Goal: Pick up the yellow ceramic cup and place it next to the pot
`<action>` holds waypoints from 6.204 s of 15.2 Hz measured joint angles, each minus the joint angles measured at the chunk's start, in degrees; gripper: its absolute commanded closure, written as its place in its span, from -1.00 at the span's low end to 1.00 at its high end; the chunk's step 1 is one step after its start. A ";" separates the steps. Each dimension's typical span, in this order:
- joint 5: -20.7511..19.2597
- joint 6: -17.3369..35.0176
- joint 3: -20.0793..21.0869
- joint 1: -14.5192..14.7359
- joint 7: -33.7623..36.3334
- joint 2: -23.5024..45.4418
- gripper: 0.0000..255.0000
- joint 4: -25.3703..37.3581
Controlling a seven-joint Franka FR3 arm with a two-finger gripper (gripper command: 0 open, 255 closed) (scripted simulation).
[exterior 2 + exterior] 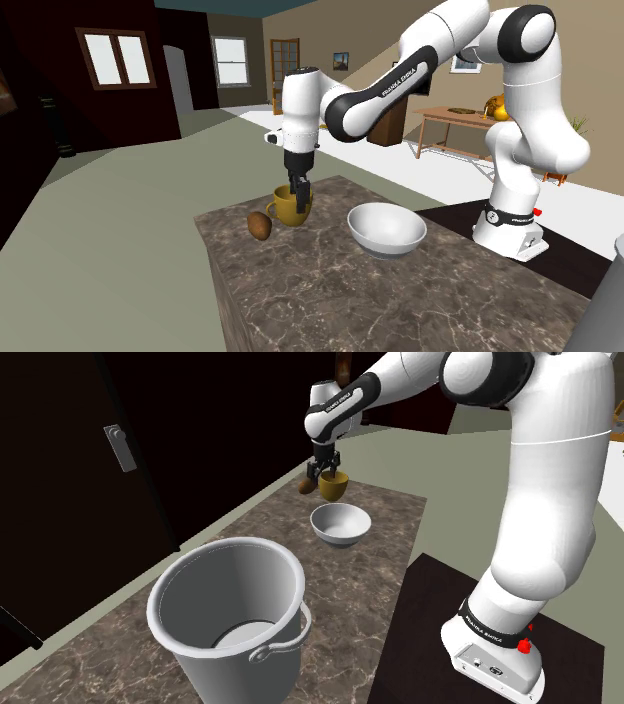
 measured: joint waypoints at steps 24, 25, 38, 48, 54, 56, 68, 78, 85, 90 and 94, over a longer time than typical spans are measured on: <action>0.00 2.43 -0.10 -0.30 -0.18 1.83 1.00 -0.59; 0.03 1.85 -0.10 -0.31 -0.25 1.63 1.00 -0.21; 0.26 -6.53 -0.06 -0.23 -1.03 -2.35 1.00 4.23; 0.40 -13.30 -0.01 -0.10 -1.53 -4.61 1.00 8.73; 0.50 -17.63 0.00 -0.08 -1.92 -5.28 1.00 12.43; 0.58 -19.28 -0.03 -0.15 -2.19 -5.17 1.00 14.21; 0.79 -28.54 -0.04 -0.14 -3.00 -4.75 1.00 23.92; 1.01 -37.51 -0.08 -0.23 -3.84 -2.08 1.00 35.59; 0.60 -39.89 0.37 1.03 -2.43 -5.54 1.00 34.35; -0.31 -36.60 1.90 3.57 1.77 -17.22 1.00 18.98; -0.55 -35.52 3.61 5.39 5.40 -24.80 1.00 9.92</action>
